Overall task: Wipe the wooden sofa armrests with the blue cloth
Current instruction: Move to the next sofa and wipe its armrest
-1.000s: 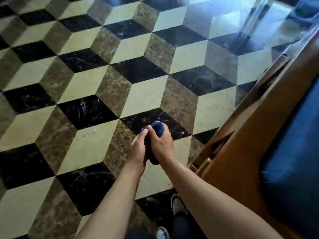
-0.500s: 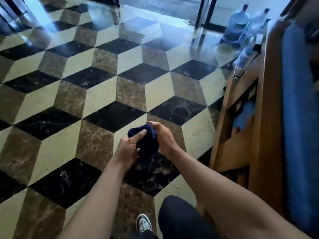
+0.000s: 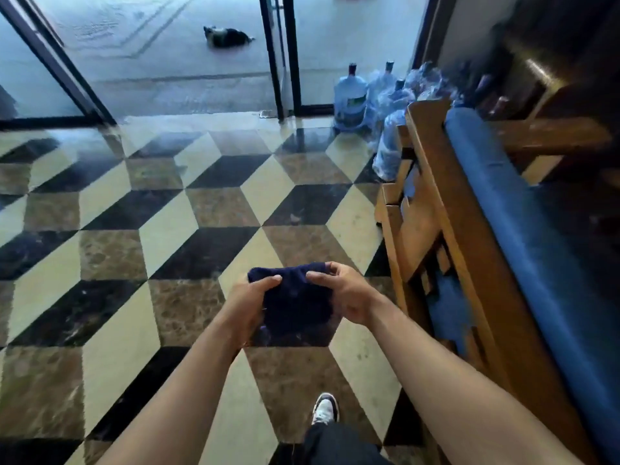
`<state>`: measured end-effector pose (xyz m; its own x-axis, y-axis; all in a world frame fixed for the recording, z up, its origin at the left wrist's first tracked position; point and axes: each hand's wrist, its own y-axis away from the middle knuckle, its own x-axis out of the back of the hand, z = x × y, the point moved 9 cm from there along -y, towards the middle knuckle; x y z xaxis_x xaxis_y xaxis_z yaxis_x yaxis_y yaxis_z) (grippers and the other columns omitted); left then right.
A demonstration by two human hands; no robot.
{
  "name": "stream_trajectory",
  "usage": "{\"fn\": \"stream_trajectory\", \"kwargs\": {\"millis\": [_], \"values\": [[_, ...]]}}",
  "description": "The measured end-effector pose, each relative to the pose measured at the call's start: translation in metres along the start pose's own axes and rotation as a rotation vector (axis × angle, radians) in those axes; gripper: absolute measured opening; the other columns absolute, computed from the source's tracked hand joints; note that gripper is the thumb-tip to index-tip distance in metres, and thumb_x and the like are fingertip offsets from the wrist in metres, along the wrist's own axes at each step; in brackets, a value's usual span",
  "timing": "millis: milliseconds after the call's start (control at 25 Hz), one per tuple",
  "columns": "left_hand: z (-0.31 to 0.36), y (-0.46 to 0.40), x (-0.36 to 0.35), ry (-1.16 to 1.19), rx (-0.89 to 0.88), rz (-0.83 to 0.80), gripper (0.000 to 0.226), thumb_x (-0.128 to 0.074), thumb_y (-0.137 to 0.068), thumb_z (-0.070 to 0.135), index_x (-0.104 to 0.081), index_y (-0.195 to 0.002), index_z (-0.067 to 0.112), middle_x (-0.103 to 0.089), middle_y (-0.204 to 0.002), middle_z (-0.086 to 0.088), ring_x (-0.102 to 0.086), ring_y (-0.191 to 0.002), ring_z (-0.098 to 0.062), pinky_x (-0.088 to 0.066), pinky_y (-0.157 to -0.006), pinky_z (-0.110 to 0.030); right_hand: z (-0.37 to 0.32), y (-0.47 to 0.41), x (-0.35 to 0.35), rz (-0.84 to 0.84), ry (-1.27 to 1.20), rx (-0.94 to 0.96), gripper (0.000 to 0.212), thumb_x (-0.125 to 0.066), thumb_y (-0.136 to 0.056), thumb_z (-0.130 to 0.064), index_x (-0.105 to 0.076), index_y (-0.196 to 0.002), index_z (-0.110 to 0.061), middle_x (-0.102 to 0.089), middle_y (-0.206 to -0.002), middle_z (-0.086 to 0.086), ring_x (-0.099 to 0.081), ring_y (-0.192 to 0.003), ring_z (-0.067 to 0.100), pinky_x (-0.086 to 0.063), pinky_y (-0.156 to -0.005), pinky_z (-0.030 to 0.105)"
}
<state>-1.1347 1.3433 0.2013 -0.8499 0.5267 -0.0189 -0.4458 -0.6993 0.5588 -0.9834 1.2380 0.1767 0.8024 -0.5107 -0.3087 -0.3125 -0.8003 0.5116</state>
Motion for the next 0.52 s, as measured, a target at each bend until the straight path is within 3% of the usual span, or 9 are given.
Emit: {"fn": "stream_trajectory", "kwargs": {"millis": [120, 240, 320, 520], "values": [[0.085, -0.084, -0.052, -0.163, -0.083, -0.088, 0.009, -0.074, -0.093, 0.013, -0.071, -0.101, 0.010, -0.077, -0.095, -0.020, -0.073, -0.084, -0.035, -0.058, -0.065, -0.042, -0.093, -0.054, 0.057, 0.168, 0.045, 0.063, 0.040, -0.083, -0.083, -0.009, -0.064, -0.118, -0.003, -0.072, -0.115, 0.025, -0.071, -0.107, 0.043, -0.057, -0.095, 0.059], [0.160, -0.154, -0.109, -0.264, -0.147, -0.192, 0.022, -0.080, -0.087, 0.020, -0.073, -0.105, 0.009, -0.079, -0.098, -0.020, -0.077, -0.092, -0.041, -0.063, -0.080, -0.059, -0.169, -0.100, 0.106, 0.329, 0.006, 0.140, 0.025, -0.079, -0.087, -0.004, -0.064, -0.107, -0.006, -0.074, -0.100, 0.014, -0.075, -0.086, 0.027, -0.063, -0.076, 0.042], [0.195, -0.205, -0.142, -0.284, -0.176, -0.242, 0.029, -0.082, -0.087, 0.020, -0.073, -0.111, 0.008, -0.080, -0.103, -0.018, -0.077, -0.097, -0.039, -0.061, -0.088, -0.061, -0.208, -0.131, 0.135, 0.412, 0.000, 0.176, 0.022, -0.075, -0.090, -0.002, -0.063, -0.108, -0.005, -0.073, -0.092, 0.008, -0.073, -0.074, 0.017, -0.060, -0.061, 0.030], [0.266, -0.349, -0.222, -0.314, -0.170, -0.393, 0.013, -0.080, -0.088, 0.017, -0.079, -0.100, 0.013, -0.081, -0.096, -0.018, -0.078, -0.094, -0.039, -0.061, -0.086, -0.062, -0.286, -0.243, 0.209, 0.608, 0.019, 0.209, 0.025, -0.074, -0.090, -0.001, -0.062, -0.112, -0.005, -0.070, -0.104, 0.013, -0.070, -0.081, 0.019, -0.055, -0.059, 0.027]]}}
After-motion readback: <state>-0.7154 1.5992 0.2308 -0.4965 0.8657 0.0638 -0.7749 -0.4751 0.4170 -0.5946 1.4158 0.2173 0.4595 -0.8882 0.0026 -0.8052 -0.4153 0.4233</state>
